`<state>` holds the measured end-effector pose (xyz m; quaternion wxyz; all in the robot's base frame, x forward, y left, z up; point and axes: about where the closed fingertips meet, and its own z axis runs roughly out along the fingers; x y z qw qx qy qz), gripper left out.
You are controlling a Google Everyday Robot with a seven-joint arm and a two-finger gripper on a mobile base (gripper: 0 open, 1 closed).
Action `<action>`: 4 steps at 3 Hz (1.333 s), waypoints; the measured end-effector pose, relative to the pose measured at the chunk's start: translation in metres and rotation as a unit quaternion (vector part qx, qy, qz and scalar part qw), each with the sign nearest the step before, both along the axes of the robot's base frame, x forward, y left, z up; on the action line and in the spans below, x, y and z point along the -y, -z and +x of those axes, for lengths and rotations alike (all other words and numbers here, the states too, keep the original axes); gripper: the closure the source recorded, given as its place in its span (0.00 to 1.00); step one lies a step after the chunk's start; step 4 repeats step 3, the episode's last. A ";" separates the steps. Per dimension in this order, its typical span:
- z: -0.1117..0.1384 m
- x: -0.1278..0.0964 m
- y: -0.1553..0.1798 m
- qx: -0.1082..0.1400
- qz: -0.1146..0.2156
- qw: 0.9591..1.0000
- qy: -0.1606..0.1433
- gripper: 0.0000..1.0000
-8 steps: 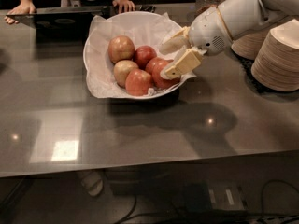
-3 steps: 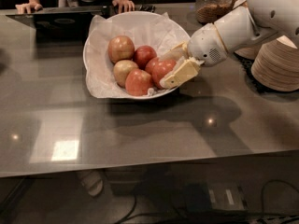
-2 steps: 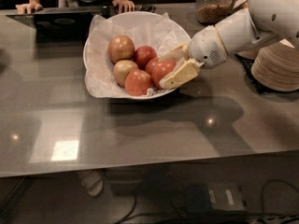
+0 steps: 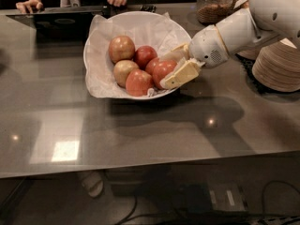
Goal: Pick apple from white bowl
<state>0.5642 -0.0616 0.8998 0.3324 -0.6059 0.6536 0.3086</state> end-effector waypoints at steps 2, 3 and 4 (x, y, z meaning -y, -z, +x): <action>0.014 -0.054 -0.067 0.044 -0.009 0.997 -0.057 1.00; 0.014 -0.054 -0.068 0.045 -0.009 0.997 -0.057 1.00; 0.014 -0.054 -0.068 0.045 -0.009 0.997 -0.057 1.00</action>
Offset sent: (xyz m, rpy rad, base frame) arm 0.0156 0.0602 0.0822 -0.0254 -0.0916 0.1264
